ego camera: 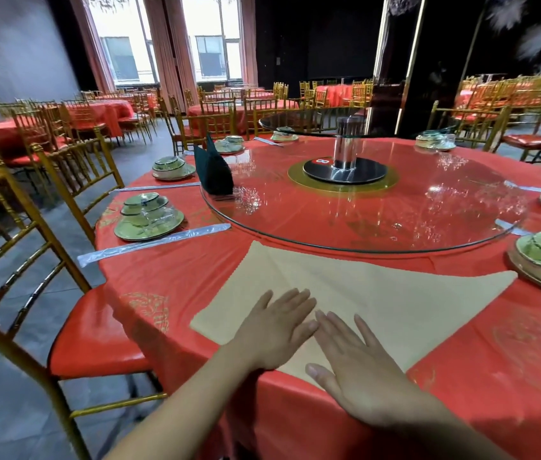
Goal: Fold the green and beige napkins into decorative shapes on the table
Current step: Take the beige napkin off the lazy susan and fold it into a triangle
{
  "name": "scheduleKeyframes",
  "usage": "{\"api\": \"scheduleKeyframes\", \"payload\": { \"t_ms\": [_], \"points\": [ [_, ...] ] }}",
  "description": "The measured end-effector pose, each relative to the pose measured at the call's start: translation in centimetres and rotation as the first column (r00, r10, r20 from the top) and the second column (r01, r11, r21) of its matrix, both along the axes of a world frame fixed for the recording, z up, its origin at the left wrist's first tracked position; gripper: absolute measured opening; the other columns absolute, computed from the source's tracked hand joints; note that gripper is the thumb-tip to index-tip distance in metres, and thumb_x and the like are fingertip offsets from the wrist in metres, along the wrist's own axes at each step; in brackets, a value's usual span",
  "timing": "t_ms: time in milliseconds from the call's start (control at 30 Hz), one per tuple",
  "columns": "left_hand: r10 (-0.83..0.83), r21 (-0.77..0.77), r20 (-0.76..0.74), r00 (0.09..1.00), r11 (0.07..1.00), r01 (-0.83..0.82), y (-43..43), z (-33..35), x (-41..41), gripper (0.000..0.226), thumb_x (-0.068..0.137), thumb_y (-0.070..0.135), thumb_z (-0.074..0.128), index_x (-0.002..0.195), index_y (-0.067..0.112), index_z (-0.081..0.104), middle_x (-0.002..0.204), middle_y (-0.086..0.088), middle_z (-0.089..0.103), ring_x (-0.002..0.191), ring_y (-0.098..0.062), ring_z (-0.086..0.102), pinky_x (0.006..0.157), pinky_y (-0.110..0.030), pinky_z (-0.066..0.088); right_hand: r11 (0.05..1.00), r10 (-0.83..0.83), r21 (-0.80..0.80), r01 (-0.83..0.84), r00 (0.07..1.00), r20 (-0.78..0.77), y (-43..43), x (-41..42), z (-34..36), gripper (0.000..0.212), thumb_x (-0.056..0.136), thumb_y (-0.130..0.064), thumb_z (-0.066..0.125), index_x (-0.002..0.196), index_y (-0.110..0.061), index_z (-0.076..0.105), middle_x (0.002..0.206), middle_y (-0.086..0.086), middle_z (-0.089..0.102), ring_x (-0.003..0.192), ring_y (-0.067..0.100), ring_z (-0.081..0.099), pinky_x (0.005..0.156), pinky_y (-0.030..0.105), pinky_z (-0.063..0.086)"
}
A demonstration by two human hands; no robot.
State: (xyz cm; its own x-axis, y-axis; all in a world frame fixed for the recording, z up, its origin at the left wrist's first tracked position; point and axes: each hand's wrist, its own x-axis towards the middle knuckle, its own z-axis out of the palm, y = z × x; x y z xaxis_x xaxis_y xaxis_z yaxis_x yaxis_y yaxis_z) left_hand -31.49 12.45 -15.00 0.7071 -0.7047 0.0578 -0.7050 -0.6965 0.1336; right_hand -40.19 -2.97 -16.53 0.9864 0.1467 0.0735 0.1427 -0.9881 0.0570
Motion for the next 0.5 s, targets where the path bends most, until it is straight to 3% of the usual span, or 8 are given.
{"api": "scheduleKeyframes", "payload": {
  "t_ms": [200,300,367,433,500],
  "points": [
    [0.018,0.026,-0.021,1.000,1.000,-0.018,0.1,-0.3,0.0,0.090,0.070,0.070,-0.010,0.148,0.030,0.012,0.157,0.012,0.004,0.143,-0.002,-0.001,0.116,-0.035,-0.002,0.999,0.006,-0.034,-0.003,0.995,0.104,-0.3,-0.6,-0.4,0.068,0.097,-0.052,0.010,0.118,-0.016,0.064,0.125,0.003,0.062,0.122,0.015,0.053,0.095,0.043,0.027],
    [0.021,0.063,-0.011,1.000,0.998,-0.021,0.2,-0.1,0.0,0.079,0.081,0.070,0.001,0.148,0.029,0.010,0.157,0.011,0.003,0.143,-0.003,-0.002,0.116,-0.035,-0.003,0.997,0.025,-0.081,-0.008,0.976,0.218,-1.7,-1.3,-1.3,0.063,0.097,-0.052,0.009,0.126,-0.013,0.048,0.131,0.005,0.056,0.141,0.015,0.019,0.102,0.043,0.021],
    [0.024,0.082,-0.010,1.000,0.996,-0.023,0.2,-0.1,0.0,0.068,0.091,0.064,0.012,0.149,0.028,0.009,0.157,0.011,0.002,0.144,-0.003,-0.003,0.116,-0.036,-0.003,0.996,0.014,-0.088,0.006,0.976,0.216,-3.1,-2.1,-1.9,0.062,0.096,-0.052,0.006,0.127,-0.012,0.042,0.130,0.005,0.056,0.144,0.012,-0.003,0.106,0.042,0.014],
    [0.024,0.086,-0.007,1.000,0.996,-0.023,0.2,-0.2,0.1,0.077,0.084,0.071,0.007,0.149,0.029,0.008,0.157,0.011,0.002,0.144,-0.003,-0.003,0.116,-0.036,-0.003,0.995,-0.054,-0.076,0.068,0.984,0.169,-4.9,-3.6,-1.5,0.069,0.094,-0.057,0.004,0.129,-0.012,0.041,0.133,0.006,0.055,0.144,0.012,-0.005,0.107,0.036,0.014],
    [0.020,0.077,-0.009,1.000,0.997,-0.020,0.2,-0.3,0.1,0.090,0.073,0.076,-0.002,0.149,0.029,0.009,0.157,0.011,0.003,0.144,-0.003,-0.003,0.117,-0.036,-0.003,0.989,-0.146,0.027,0.143,0.973,0.182,-6.8,-4.7,-0.5,0.088,0.085,-0.071,-0.001,0.139,-0.012,0.034,0.146,0.006,0.037,0.145,0.015,0.000,0.110,0.033,0.016]
  ]
}}
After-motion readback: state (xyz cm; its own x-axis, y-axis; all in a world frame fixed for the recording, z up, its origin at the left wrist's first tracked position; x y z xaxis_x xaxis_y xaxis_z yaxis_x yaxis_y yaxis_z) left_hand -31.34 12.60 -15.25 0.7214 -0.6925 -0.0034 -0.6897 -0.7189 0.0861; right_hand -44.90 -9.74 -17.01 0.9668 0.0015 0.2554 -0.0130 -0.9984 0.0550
